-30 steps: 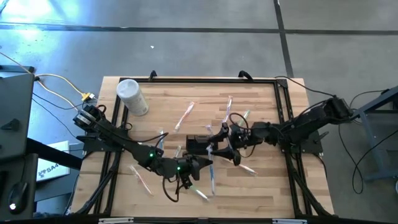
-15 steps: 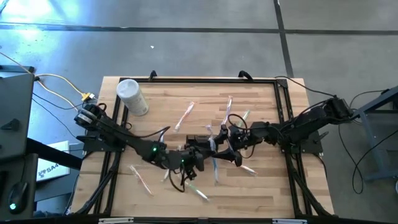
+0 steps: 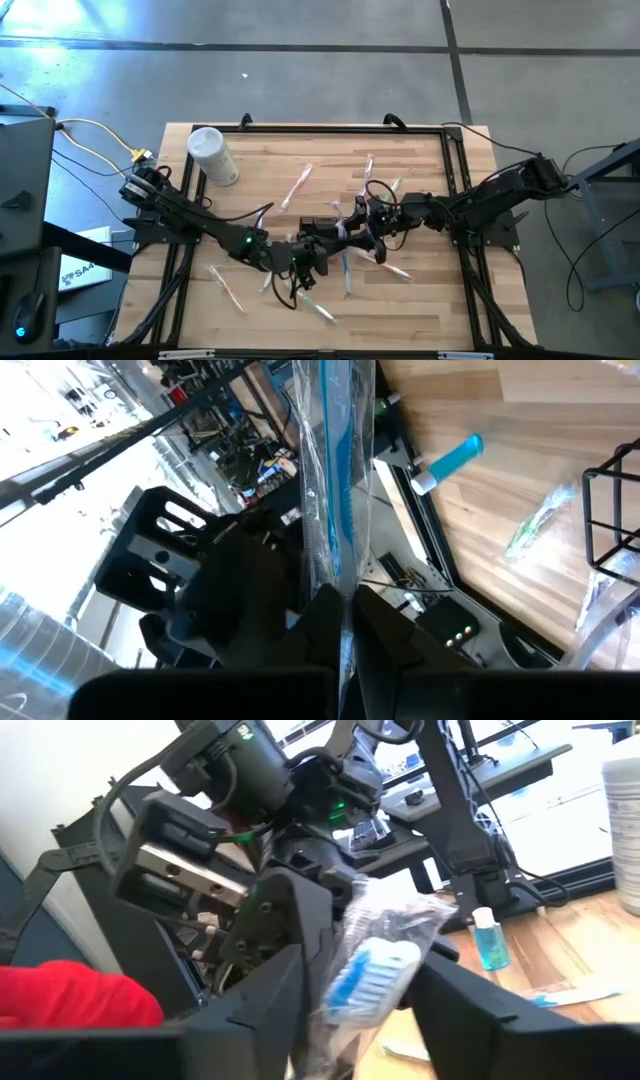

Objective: Pick & Place toothbrushing station
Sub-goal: Put the top blue toothbrush into the black mesh

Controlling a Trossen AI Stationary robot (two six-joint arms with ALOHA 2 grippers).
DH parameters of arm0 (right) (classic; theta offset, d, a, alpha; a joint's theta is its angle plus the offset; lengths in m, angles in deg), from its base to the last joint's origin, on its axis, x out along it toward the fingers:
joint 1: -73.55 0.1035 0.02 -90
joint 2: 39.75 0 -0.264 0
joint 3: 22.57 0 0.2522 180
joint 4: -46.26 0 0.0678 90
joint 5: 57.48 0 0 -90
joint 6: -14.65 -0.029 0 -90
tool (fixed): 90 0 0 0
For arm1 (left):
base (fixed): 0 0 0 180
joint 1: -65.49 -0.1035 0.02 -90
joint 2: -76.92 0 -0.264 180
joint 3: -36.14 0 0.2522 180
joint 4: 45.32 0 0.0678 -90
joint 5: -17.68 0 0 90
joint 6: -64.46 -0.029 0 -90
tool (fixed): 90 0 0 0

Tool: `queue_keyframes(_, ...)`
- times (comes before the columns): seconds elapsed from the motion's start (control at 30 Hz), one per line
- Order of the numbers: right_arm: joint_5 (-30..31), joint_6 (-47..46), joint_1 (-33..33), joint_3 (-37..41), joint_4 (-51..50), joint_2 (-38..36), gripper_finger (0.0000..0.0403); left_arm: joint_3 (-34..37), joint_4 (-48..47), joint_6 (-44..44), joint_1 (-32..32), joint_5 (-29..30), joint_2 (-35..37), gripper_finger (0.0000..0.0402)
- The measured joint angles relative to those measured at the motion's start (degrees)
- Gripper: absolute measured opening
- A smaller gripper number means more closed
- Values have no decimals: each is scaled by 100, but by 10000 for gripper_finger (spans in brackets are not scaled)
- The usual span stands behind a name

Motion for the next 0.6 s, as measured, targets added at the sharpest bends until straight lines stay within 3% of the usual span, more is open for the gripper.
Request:
queue_keyframes(0.27,-168,137,-111,0,-52,2,24,2,-74,58,0,25,0,5)
queue_keyframes(0.4,-151,199,-110,0,-61,2,27,2,-81,226,0,31,0,11)
queue_keyframes(0.6,-131,457,-110,0,-83,0,19,4,-78,1442,3,27,0,67)
